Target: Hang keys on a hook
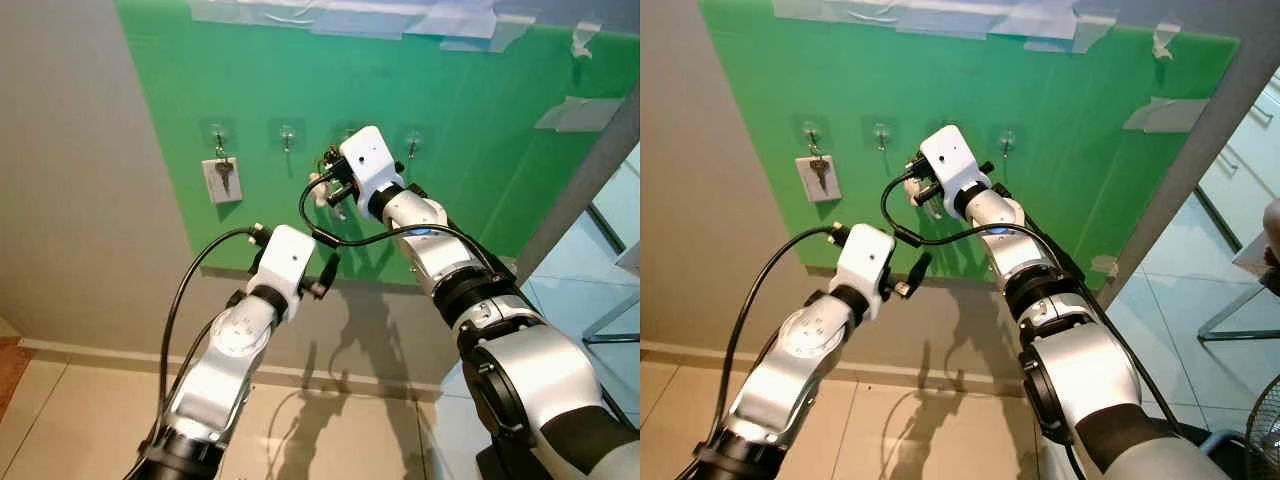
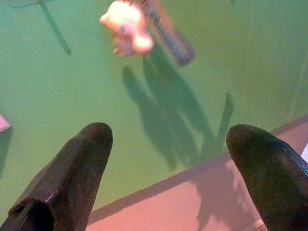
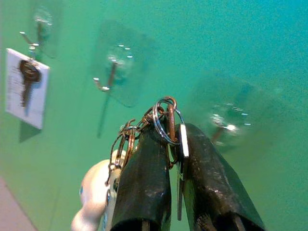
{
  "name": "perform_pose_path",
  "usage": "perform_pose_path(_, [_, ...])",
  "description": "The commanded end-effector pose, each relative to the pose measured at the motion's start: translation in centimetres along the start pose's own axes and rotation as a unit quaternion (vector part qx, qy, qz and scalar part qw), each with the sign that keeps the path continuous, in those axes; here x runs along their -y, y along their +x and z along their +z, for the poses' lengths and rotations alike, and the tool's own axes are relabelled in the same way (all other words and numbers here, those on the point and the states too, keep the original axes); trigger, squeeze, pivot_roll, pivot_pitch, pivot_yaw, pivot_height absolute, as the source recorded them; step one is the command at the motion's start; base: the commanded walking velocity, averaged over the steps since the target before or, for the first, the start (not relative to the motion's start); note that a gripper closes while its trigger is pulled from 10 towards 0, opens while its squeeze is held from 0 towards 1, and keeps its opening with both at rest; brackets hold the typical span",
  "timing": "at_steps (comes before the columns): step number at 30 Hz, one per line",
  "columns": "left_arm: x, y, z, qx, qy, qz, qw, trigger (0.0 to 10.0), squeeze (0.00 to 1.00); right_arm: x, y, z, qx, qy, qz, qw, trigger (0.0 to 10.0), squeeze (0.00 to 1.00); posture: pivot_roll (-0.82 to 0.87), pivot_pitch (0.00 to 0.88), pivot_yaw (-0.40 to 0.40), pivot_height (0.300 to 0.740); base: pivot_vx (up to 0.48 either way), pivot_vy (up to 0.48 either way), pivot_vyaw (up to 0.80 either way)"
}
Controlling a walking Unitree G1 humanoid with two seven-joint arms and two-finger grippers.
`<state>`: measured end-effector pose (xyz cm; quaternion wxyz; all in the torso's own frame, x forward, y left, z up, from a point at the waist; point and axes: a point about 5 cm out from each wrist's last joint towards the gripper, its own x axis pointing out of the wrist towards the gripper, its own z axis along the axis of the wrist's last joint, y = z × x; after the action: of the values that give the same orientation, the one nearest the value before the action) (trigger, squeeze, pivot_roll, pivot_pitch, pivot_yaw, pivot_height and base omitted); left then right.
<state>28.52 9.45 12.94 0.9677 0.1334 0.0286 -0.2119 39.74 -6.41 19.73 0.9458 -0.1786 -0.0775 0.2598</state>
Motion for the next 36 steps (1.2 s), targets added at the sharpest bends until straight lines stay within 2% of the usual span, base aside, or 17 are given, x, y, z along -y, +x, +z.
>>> perform_pose_path(1, [0.0, -0.9, 0.8, 0.030, 0.037, -0.004, 0.999, 10.0, 0.00, 0.9, -0.1, 0.7, 0.021, -0.007, -0.019, 1.000, 0.0, 0.00, -0.04, 0.000, -0.043, 0.740, 0.000, 0.000, 0.00])
perform_pose_path(3, [-0.1, -2.7, 0.6, 0.060, 0.072, -0.001, 0.996, 10.0, 0.00, 1.5, -0.2, 0.7, 0.021, -0.005, -0.031, 0.999, 0.0, 0.00, -0.03, 0.000, -0.045, 0.740, 0.000, 0.000, 0.00])
perform_pose_path(5, [-0.1, -3.8, 0.5, 0.081, 0.090, 0.007, 0.993, 10.0, 0.00, 1.8, -0.3, 0.7, 0.021, -0.006, -0.039, 0.999, 0.0, 0.00, -0.02, 0.000, -0.047, 0.740, 0.000, 0.000, 0.00])
perform_pose_path(7, [-0.2, -4.1, 0.5, 0.087, 0.094, 0.012, 0.992, 10.0, 0.00, 1.8, -0.3, 0.7, 0.021, -0.008, -0.040, 0.999, 0.0, 0.00, -0.02, 0.000, -0.048, 0.740, 0.000, 0.000, 0.00])
perform_pose_path(8, [-0.6, -5.2, 0.2, 0.106, 0.108, 0.040, 0.988, 10.0, 0.00, 2.1, -0.3, 0.8, 0.023, -0.014, -0.048, 0.999, 0.0, 0.00, -0.01, 0.000, -0.051, 0.740, 0.000, 0.000, 0.00])
perform_pose_path(9, [-0.7, -5.6, 0.1, 0.110, 0.115, 0.049, 0.986, 10.0, 0.00, 2.1, -0.3, 0.9, 0.024, -0.017, -0.050, 0.998, 0.0, 0.00, -0.01, 0.000, -0.051, 0.740, 0.000, 0.000, 0.00])
perform_pose_path(14, [-0.6, -7.3, -1.3, 0.102, 0.104, 0.066, 0.987, 10.0, 0.00, 2.8, -0.2, 1.3, 0.023, -0.022, -0.063, 0.998, 0.0, 0.00, 0.00, 0.000, -0.056, 0.740, 0.000, 0.000, 0.00])
perform_pose_path(20, [-0.7, -7.4, -1.5, 0.103, 0.103, 0.081, 0.986, 10.0, 0.00, 3.1, 0.0, 1.5, 0.020, -0.027, -0.067, 0.997, 0.0, 0.00, 0.00, 0.000, -0.061, 0.740, 0.000, 0.000, 0.00])
perform_pose_path(27, [-0.7, -7.2, -1.8, 0.104, 0.104, 0.084, 0.986, 10.0, 0.00, 2.6, 0.2, 1.5, 0.015, -0.024, -0.059, 0.998, 0.0, 0.00, 0.00, 0.000, -0.064, 0.740, 0.000, 0.000, 0.00])
perform_pose_path(36, [-0.7, -6.9, -1.7, 0.100, 0.112, 0.084, 0.985, 10.0, 0.00, 1.8, 0.3, 0.5, -0.013, 0.036, -0.050, 0.998, 0.0, 0.00, 0.02, 0.000, -0.066, 0.740, 0.000, 0.000, 0.00])
